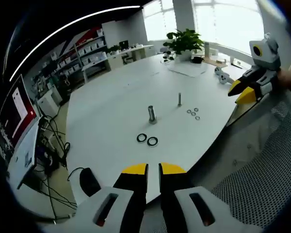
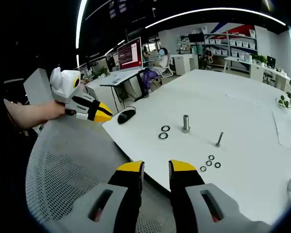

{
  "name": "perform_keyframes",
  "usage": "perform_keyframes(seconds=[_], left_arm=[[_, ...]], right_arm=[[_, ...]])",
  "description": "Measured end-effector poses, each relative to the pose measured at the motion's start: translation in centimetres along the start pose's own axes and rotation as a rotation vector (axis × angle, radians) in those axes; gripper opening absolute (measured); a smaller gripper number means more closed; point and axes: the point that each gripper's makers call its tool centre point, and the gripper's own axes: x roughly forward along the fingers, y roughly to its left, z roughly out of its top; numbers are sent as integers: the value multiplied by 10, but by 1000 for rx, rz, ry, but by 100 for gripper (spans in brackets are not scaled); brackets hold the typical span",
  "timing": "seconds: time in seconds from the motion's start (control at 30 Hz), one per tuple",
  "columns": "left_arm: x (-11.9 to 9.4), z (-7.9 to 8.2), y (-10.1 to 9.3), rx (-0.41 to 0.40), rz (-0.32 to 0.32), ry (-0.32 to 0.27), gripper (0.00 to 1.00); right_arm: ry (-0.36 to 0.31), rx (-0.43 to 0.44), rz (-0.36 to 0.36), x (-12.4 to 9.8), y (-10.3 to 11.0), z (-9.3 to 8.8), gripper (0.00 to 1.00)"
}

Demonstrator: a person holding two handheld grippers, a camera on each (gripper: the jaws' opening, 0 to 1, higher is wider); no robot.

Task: Place the washer onto the threaded stud by aligning its center hole with the stud, sliding it down to the base, and recovering from edge contact or off-axis alignment until the washer reaches the visible bottom stop.

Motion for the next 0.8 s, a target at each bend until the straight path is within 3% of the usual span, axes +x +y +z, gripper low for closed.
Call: perform_keyframes(seconds=[0.8], left_arm=[[0, -1, 1, -1, 1, 0, 6]], right_arm=[[7, -3, 3, 0, 0, -1, 23]])
